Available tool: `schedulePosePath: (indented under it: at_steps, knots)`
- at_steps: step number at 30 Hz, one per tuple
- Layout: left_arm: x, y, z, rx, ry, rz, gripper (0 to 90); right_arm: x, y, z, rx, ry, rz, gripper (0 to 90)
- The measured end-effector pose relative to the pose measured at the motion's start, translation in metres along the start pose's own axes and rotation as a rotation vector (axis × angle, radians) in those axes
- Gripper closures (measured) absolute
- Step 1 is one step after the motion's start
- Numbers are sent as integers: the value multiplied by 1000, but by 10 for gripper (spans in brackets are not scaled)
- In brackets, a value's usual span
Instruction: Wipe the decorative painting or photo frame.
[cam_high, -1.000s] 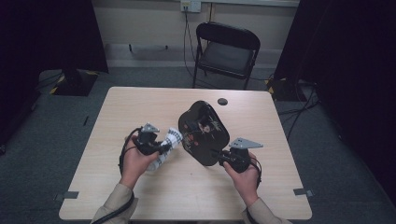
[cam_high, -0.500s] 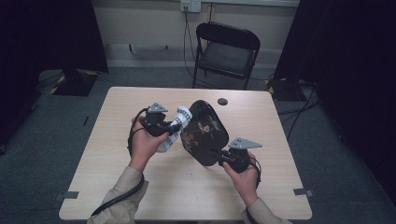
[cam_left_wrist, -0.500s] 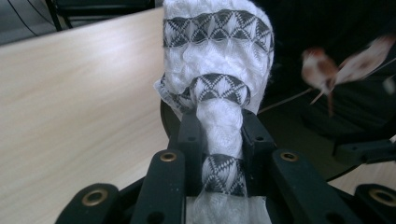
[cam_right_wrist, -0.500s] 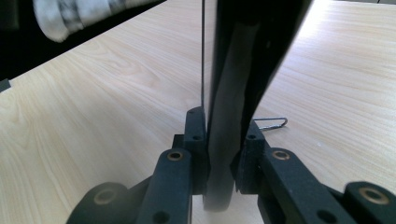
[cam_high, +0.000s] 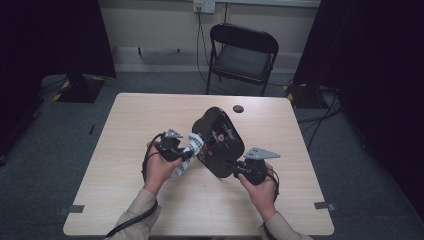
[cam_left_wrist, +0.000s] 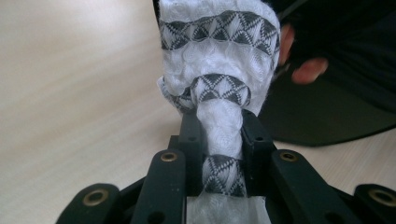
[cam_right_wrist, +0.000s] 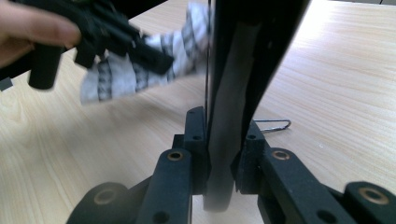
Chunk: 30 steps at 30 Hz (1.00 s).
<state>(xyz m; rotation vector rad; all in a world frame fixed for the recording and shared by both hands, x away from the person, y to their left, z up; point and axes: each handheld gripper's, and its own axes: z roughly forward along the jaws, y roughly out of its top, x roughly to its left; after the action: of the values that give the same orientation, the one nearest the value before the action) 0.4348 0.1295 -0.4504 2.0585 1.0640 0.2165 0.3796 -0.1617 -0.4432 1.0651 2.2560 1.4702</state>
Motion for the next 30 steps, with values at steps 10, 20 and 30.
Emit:
schedulePosePath:
  at_steps: [10,20,30]
  knots:
    - [-4,-28,22,52,-18,-25,746,0,0,0,1,0,1,785]
    - [-1,8,-23,-53,16,-25,743,0,0,0,-2,-3,2,785]
    - [-2,63,-42,-133,55,21,740,0,-1,0,0,-4,4,786]
